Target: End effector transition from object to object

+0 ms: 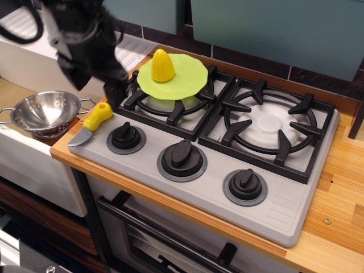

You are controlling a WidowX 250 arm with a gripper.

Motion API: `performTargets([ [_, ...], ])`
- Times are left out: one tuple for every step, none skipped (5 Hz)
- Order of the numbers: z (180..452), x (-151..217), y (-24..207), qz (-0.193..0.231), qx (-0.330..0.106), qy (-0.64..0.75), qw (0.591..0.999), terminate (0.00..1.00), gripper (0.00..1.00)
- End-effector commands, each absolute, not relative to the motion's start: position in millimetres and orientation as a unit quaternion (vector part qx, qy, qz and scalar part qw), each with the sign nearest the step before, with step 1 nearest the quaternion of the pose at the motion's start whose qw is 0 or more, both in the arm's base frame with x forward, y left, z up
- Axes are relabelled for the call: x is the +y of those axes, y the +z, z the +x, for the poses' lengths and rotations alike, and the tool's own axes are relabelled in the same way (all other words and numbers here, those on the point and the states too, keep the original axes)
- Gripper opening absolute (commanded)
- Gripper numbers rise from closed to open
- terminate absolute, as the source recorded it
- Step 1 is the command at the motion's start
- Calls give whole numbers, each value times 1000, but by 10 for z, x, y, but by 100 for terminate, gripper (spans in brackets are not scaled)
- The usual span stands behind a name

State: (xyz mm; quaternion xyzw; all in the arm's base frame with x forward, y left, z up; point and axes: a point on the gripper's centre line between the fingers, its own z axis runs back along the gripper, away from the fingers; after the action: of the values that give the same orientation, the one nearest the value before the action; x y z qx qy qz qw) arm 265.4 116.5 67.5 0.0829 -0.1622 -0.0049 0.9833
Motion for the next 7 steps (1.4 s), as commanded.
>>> performTargets([
  [2679, 1303, 566, 92, -200, -11, 975, 0, 100],
  [2673, 1327, 445, 85, -209, -10, 974, 0, 100],
  [2662, 1342, 315, 85, -217, -8, 972, 0, 100],
  [2654, 1348, 222, 77, -221, -10, 972, 0, 100],
  [2660, 1350, 157, 73, -216, -17, 973, 0, 100],
  [2660, 1350, 157, 73, -216, -17, 973, 0, 100],
  [2660, 1350, 157, 73, -216, -17, 973, 0, 100],
])
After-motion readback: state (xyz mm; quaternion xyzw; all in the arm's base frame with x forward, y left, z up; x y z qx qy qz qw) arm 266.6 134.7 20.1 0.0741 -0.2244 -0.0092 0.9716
